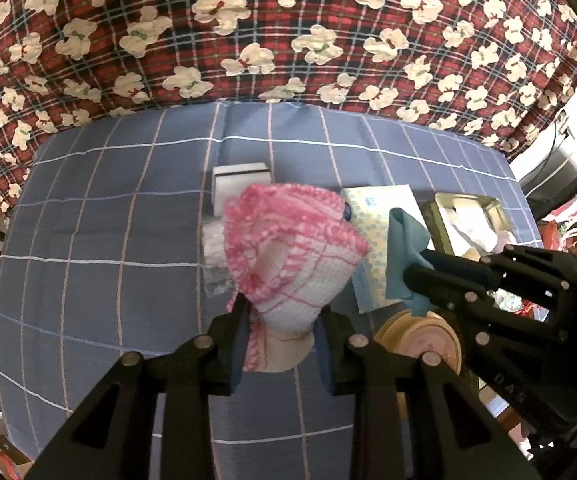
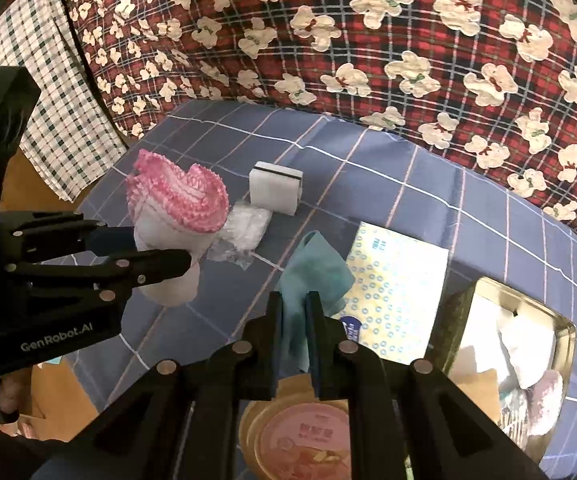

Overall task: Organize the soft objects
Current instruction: 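Carry the towel roll toward the tray while the right tool carries the teal cloth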

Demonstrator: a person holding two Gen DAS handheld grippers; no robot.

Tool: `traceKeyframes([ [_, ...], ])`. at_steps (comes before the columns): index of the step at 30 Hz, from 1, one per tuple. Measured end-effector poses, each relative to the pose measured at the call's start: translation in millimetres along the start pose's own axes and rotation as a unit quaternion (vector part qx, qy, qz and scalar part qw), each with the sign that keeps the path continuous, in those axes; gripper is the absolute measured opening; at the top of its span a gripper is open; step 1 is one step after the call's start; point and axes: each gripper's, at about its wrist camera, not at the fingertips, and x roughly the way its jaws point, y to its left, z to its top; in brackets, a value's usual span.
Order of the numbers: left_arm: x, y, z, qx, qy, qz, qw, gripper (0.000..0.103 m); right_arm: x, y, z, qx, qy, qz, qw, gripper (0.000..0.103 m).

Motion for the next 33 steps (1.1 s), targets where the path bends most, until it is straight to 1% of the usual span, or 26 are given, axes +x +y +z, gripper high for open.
traceKeyframes([
  [17,3,-37,9,0.036,0.003,-0.023,0.9991,0.027,-20,-28,-14,0.035,-0.015,-0.023,0.999,0.012],
  [33,14,-82,20,0.087,0.013,-0.053,0.9947,0.027,-40,-65,-37,0.085,-0.021,-0.053,0.995,0.013],
])
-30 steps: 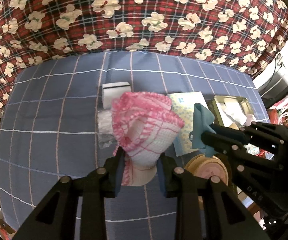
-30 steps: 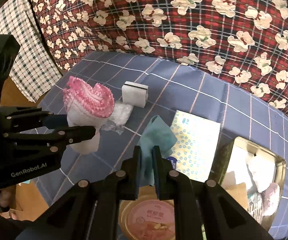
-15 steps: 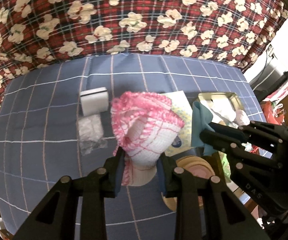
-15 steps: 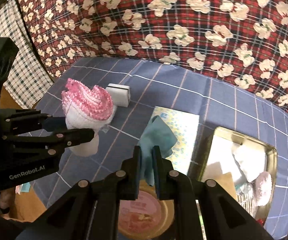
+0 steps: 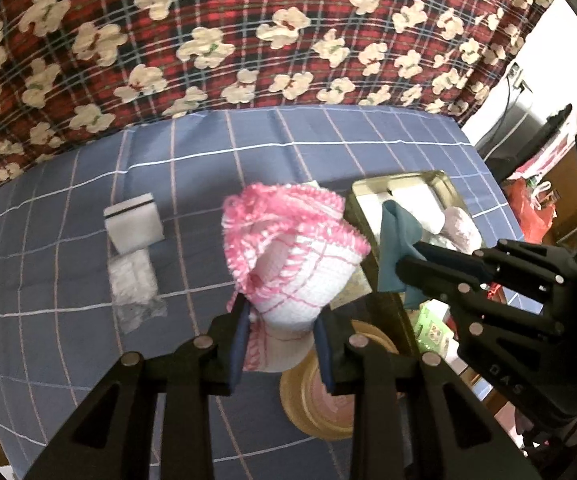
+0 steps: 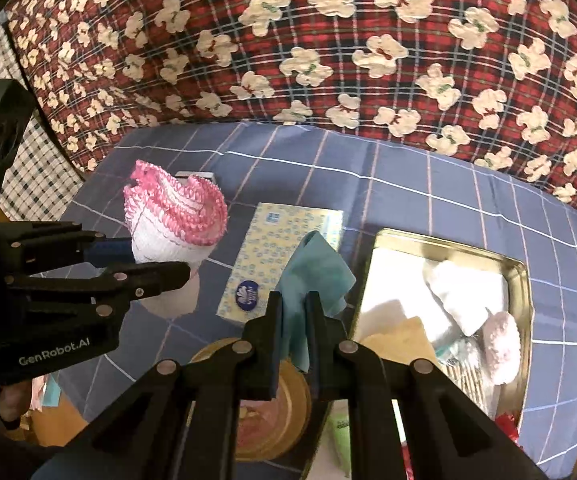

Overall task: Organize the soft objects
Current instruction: 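Carry the towel roll toward the tray while the right tool carries the teal cloth, then open the left tool over the tray while the right tool releases the teal cloth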

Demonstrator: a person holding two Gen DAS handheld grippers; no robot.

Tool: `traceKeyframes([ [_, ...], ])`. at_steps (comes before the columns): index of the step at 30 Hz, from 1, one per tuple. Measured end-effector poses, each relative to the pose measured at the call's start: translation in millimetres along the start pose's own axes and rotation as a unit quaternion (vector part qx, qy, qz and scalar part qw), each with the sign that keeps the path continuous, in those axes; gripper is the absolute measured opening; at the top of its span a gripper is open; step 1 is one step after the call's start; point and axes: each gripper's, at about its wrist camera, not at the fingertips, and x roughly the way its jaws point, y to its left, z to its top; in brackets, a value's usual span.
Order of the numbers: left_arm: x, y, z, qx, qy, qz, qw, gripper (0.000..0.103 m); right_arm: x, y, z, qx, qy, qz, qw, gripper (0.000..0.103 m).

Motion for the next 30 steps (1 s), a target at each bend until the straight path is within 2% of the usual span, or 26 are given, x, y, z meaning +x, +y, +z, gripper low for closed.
traceKeyframes([
  [16,15,-34,10,0.045,0.013,-0.029,0.9985,0.027,-11,-34,-13,0.046,-0.002,-0.032,0.998,0.012],
  [30,31,-78,18,0.096,0.028,-0.055,0.9935,0.027,-24,-70,-34,0.096,0.000,-0.065,0.993,0.012],
])
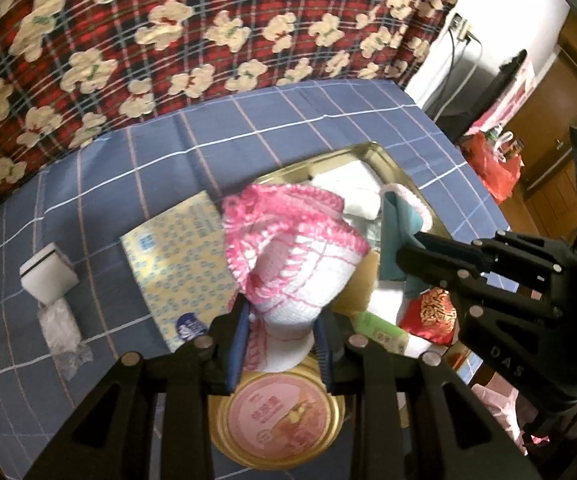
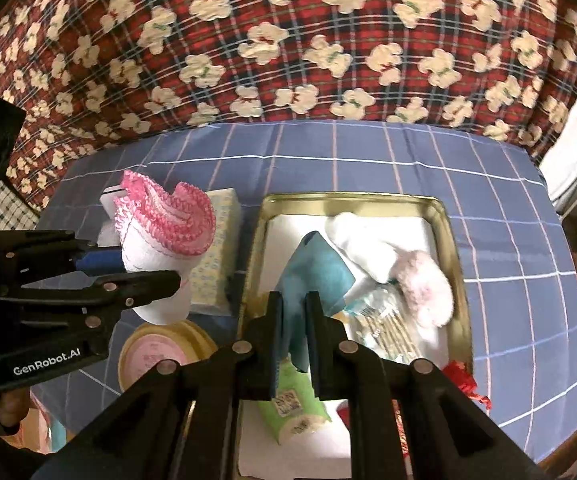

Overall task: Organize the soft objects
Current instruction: 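Open the left tool over the tray while the right tool releases the teal cloth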

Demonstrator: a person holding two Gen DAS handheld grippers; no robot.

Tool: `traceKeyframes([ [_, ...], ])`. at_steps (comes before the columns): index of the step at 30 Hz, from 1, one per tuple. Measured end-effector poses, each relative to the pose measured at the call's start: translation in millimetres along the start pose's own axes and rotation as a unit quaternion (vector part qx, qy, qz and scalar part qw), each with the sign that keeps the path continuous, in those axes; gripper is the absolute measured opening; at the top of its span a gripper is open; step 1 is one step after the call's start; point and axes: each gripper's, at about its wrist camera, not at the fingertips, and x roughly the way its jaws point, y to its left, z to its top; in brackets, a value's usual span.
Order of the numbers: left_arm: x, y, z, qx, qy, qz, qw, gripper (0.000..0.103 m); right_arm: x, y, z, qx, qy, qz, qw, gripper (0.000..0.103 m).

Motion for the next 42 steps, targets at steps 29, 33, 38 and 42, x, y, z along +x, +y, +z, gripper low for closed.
traceKeyframes([
  [29,37,-76,-1,0.097,0.050,-0.042,0.9931,0.028,-8,-66,-43,0.067,0.037,-0.055,0.996,0.012],
  [33,45,-81,-5,0.106,0.063,-0.042,0.9914,0.028,-5,-69,-46,0.068,0.045,-0.059,0.995,0.013],
  [38,53,-88,-8,0.118,0.076,-0.045,0.9891,0.029,-1,-73,-49,0.073,0.051,-0.063,0.994,0.013],
  [42,57,-95,-11,0.128,0.087,-0.042,0.9871,0.052,2,-75,-49,0.073,0.057,-0.063,0.994,0.013],
])
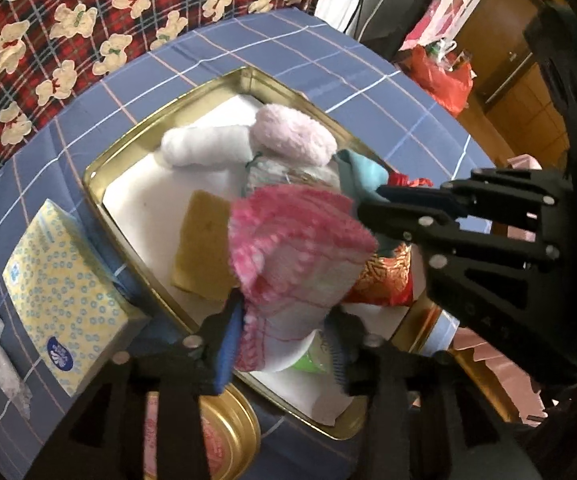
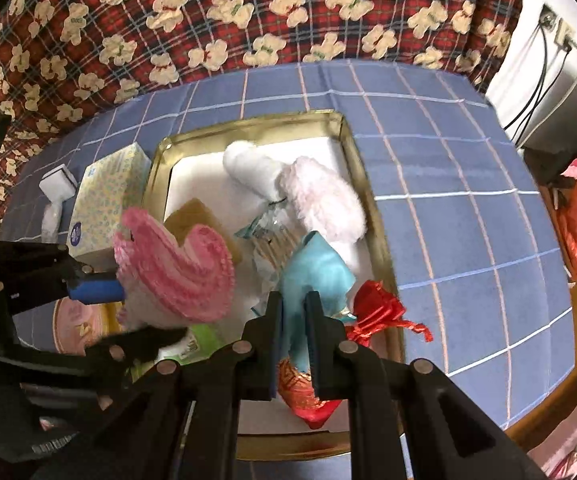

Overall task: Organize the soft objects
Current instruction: 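Open the left tool over the tray while the right tool releases the teal cloth, then move the left tool to the clear plastic bag while the right tool approaches the white sponge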

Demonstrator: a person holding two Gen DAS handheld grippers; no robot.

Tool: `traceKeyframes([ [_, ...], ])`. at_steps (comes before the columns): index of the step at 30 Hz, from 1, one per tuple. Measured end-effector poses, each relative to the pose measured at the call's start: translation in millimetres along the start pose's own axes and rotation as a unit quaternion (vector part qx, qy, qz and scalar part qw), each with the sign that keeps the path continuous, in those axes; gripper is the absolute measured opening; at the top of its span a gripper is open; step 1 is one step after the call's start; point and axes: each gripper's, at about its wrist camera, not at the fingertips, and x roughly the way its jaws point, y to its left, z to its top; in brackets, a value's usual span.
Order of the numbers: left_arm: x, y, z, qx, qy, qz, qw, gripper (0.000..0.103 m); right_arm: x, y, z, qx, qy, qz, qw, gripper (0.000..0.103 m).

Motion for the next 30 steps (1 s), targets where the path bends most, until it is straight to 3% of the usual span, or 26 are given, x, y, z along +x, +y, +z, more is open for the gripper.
traceKeyframes([
  [2,1,-1,0,0.001,0.005,0.002,1.0000,0.062,4,0,0,0.001,0.009,0.005,1.000,0.015],
  [6,-4,2,-1,0.001,0.002,0.003,1.0000,0.070,5,-2,3,0.010,0.010,0.001,1.000,0.016],
  [10,-14,10,-3,-0.007,-0.013,0.012,0.9998,0.070,2,-2,8,0.018,-0.003,-0.003,1.000,0.017],
  [11,-20,13,-4,-0.010,-0.025,0.017,0.9995,0.070,1,-1,9,0.017,-0.008,-0.004,1.000,0.021],
  [15,-38,32,-10,-0.030,-0.051,0.044,0.9973,0.070,-6,10,19,0.011,-0.035,-0.003,0.999,0.058],
  [19,-54,64,-23,-0.075,-0.069,0.071,0.9922,0.070,-13,29,31,-0.004,-0.065,0.002,0.998,0.059],
  [25,-77,132,-57,-0.181,-0.088,0.117,0.9725,0.070,-8,71,48,-0.050,-0.071,0.026,0.996,0.059],
  [30,-86,189,-96,-0.261,-0.087,0.173,0.9458,0.074,-2,110,59,-0.087,-0.072,0.050,0.992,0.059],
])
